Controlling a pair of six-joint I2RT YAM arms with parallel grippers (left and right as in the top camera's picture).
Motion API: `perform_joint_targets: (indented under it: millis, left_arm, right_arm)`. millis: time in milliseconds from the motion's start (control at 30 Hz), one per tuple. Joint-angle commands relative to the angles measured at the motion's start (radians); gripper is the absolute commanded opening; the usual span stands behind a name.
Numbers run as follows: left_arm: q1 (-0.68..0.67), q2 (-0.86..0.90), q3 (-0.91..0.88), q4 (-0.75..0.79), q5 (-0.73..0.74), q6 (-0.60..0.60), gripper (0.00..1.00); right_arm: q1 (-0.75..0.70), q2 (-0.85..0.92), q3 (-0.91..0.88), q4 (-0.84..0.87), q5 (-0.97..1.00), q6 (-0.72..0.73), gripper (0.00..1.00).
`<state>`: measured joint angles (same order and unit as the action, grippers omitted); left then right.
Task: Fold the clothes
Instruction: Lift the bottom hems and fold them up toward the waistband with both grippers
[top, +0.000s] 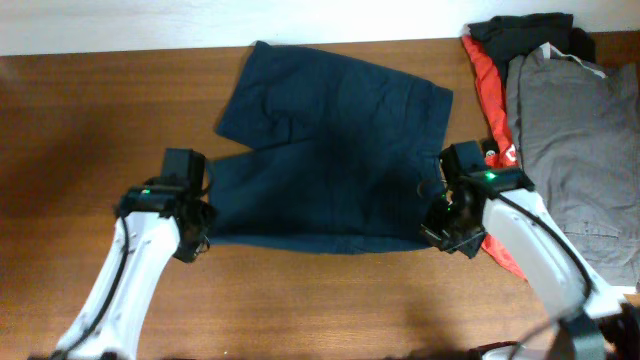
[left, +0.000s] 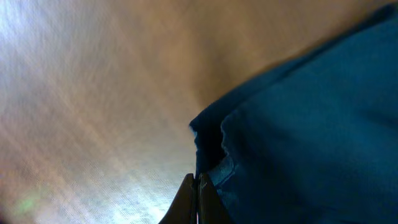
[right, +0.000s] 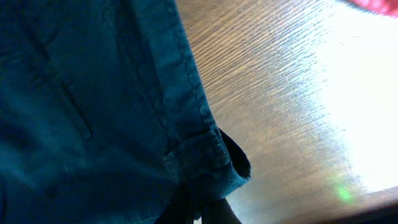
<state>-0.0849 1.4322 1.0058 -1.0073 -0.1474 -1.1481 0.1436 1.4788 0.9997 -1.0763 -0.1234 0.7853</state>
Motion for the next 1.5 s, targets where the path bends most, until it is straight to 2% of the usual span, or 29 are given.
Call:
perform_joint_targets:
  millis: [0,200,400,567,733,1000,1267,1467]
  left_arm:
    - [0.010,-0.118,0.081,-0.004,-0.151,0.068,0.01]
    - [0.010,-0.279,0.138,-0.005,-0.225,0.154,0.01]
    - [0.009,-0.438,0.142,-0.044,-0.247,0.185,0.01]
    - [0.009,-0.539,0.142,-0.093,-0.253,0.185,0.01]
    - [0.009,-0.529,0.142,-0.067,-0.249,0.185,0.01]
    - [0.009,-0.277,0.142,0.152,-0.227,0.185,0.00]
    - [0.003,-0.019,0.142,0.557,-0.208,0.185,0.01]
    - [-0.035,0.117,0.142,0.817,-0.204,0.185,0.01]
  right_arm:
    - [-0.006,-0.103,0.039,-0.063,0.039,-0.075,0.04]
    - [-0.006,-0.257,0.086,-0.186,0.050,-0.076,0.04]
    - [-0.006,-0.396,0.099,-0.287,0.042,-0.075,0.04]
    - [-0.006,-0.433,0.099,-0.357,0.023,-0.071,0.04]
    - [-0.006,-0.409,0.099,-0.305,0.036,-0.071,0.04]
    - [-0.007,-0.252,0.099,-0.126,0.091,-0.071,0.04]
    - [-0.076,-0.113,0.099,0.061,0.185,-0.076,0.04]
    - [-0.172,-0.061,0.099,0.229,0.185,-0.167,0.04]
